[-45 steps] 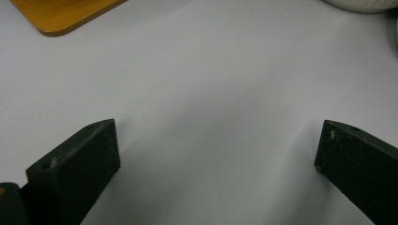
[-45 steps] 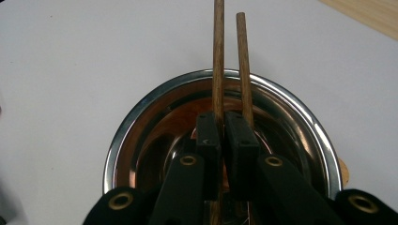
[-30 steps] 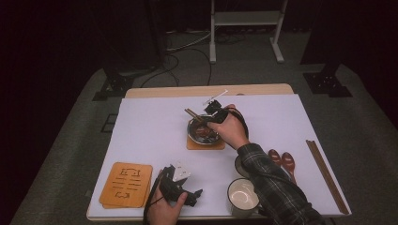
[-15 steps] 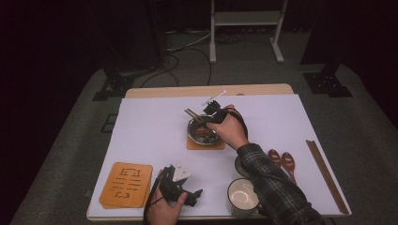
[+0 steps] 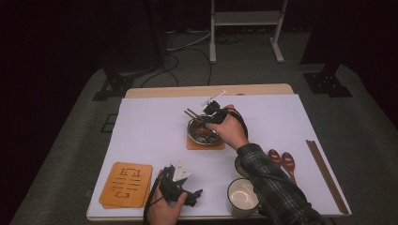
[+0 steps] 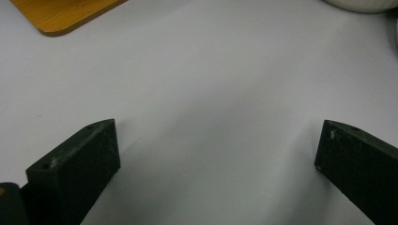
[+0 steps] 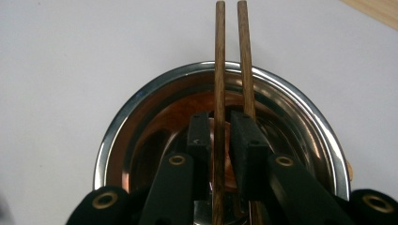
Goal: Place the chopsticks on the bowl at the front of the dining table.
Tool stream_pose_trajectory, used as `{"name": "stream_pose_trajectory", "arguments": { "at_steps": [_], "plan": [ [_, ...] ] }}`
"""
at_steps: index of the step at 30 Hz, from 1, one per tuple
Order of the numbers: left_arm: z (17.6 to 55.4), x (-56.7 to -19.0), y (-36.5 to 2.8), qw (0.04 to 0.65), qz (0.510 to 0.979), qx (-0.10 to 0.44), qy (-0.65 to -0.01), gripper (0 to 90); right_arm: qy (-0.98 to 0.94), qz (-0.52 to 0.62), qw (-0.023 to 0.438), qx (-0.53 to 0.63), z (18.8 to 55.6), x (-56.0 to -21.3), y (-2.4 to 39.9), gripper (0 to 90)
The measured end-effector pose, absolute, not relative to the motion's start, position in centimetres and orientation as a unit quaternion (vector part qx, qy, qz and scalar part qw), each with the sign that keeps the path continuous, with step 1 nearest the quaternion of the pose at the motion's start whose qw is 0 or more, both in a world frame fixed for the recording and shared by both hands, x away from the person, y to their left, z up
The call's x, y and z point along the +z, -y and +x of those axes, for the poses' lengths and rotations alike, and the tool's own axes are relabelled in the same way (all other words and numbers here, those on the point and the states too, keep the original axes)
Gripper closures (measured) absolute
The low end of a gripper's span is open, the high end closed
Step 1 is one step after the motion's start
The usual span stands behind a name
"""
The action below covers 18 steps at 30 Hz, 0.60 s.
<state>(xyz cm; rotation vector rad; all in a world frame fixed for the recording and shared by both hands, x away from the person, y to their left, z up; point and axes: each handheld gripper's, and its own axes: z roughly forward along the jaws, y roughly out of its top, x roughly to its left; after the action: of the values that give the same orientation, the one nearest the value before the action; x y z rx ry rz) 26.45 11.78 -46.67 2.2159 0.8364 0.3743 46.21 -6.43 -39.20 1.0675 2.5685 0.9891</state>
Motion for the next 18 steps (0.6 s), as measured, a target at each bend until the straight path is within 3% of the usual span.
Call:
{"name": "stream_pose_trajectory", "arguments": {
  "at_steps": [9, 18],
  "plan": [
    [26.4, -46.7, -11.8, 0.363, 0.861, 0.145, -0.325, 0.0, -0.864, 0.354, 0.110, 0.341, 45.9, -38.1, 7.2, 89.6],
    [26.4, -46.7, -11.8, 0.363, 0.861, 0.145, -0.325, 0.0, -0.864, 0.359, 0.115, 0.333, 45.9, -37.3, 8.4, 89.8]
  ]
}}
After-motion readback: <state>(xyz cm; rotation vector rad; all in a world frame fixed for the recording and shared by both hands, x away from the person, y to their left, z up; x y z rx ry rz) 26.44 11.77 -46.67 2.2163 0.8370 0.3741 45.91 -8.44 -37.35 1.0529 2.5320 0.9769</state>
